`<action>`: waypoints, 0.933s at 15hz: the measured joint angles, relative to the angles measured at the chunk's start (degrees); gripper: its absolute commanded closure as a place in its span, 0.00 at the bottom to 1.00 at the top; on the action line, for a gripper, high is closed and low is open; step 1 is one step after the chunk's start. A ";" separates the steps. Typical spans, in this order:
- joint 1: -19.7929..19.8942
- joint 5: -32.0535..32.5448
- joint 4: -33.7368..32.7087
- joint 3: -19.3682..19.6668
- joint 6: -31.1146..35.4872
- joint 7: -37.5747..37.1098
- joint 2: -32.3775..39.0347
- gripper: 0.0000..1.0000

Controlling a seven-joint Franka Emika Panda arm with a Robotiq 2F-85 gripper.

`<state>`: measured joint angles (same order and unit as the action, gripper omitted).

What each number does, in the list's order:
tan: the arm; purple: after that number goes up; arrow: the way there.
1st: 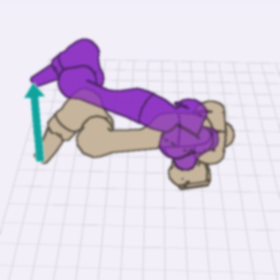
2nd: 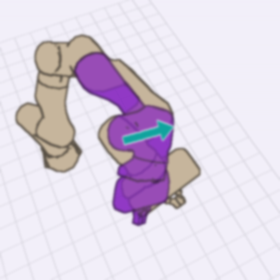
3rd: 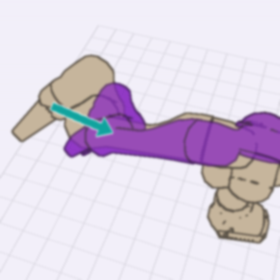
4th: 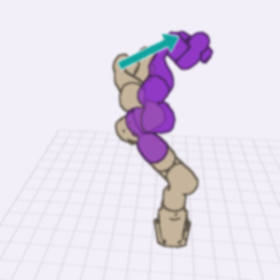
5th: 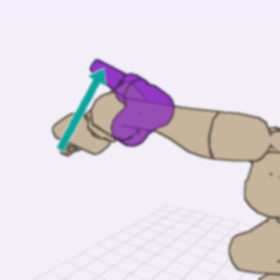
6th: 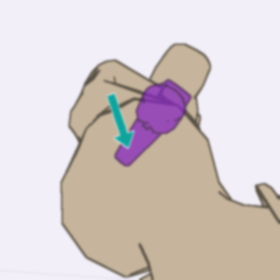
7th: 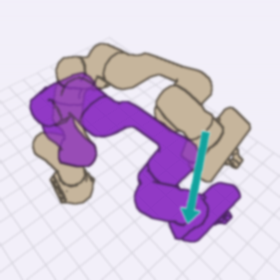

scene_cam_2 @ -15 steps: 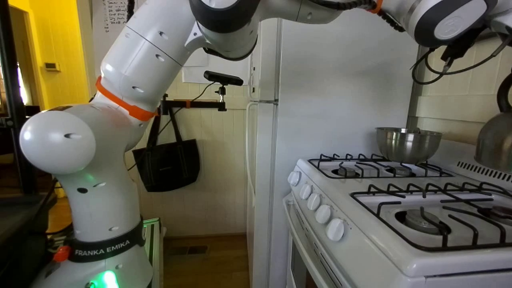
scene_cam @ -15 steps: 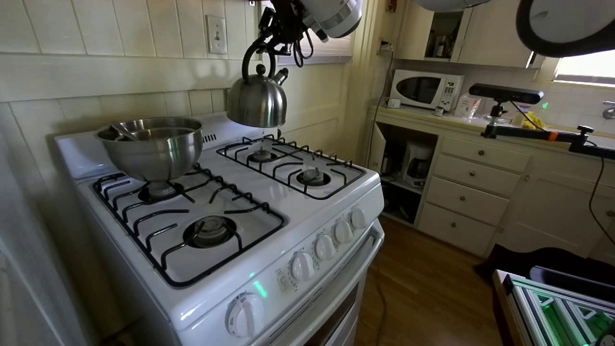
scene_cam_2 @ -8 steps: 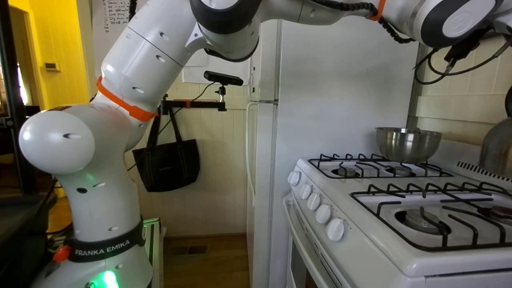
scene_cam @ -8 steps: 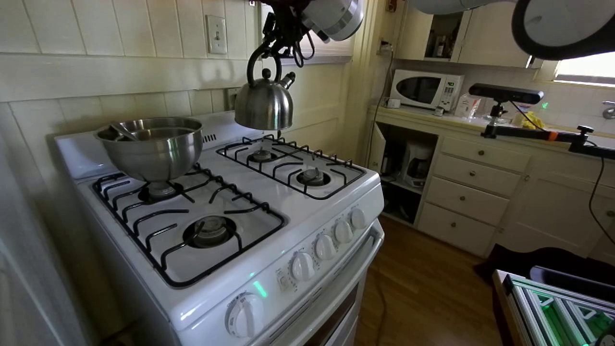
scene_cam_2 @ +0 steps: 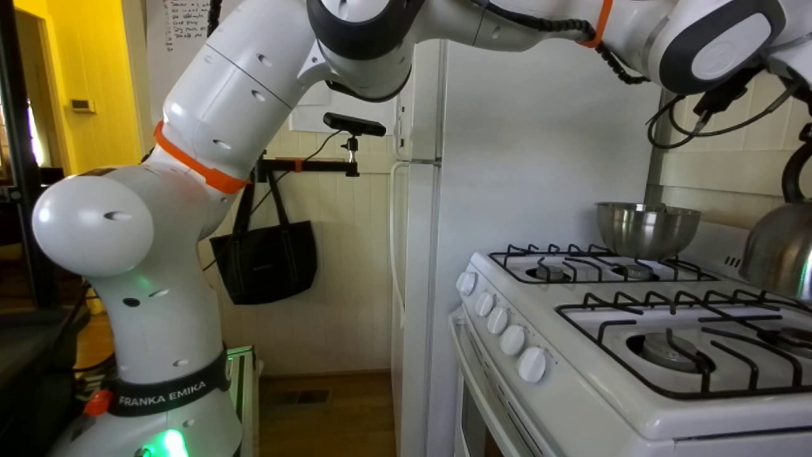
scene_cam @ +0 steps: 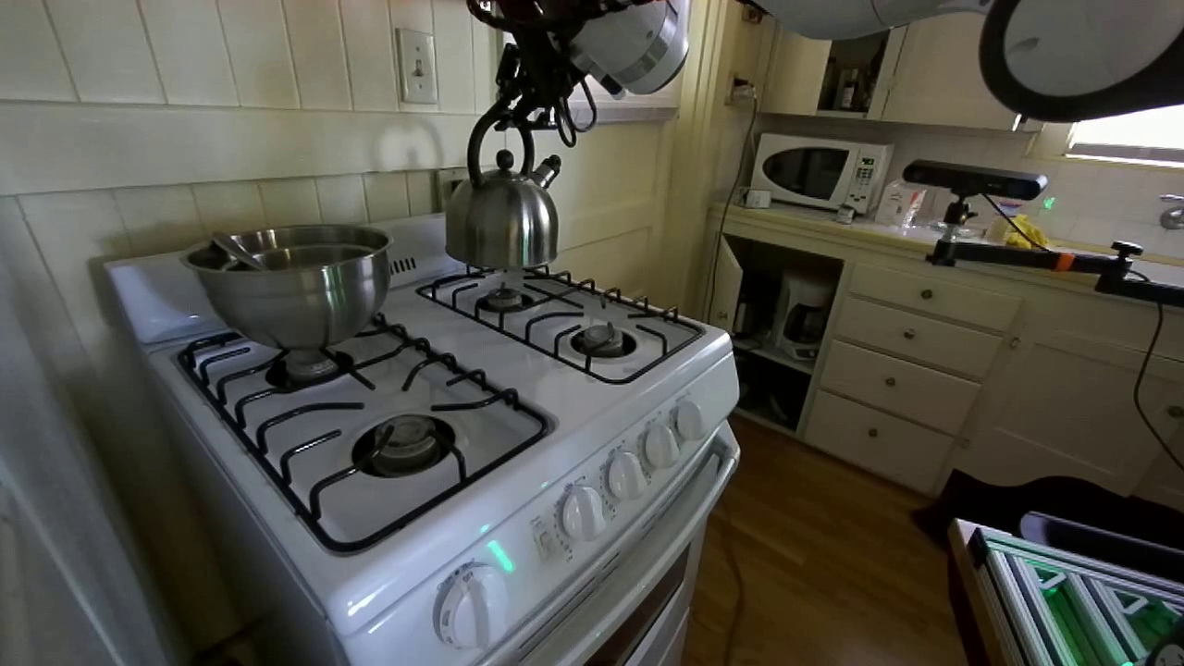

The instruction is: Move the silver kettle to the back right plate of the stove then move the silver bowl forwards and remove the silver spoon from the bowl.

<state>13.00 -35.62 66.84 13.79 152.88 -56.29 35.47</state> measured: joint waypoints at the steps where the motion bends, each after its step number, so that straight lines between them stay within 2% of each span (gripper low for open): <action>1: -0.03 -0.01 0.19 0.00 0.06 0.00 0.12 0.94; 14: -1.06 -0.04 4.42 -0.20 5.66 0.14 0.11 0.94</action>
<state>11.94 -35.66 71.25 13.59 158.54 -56.15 35.58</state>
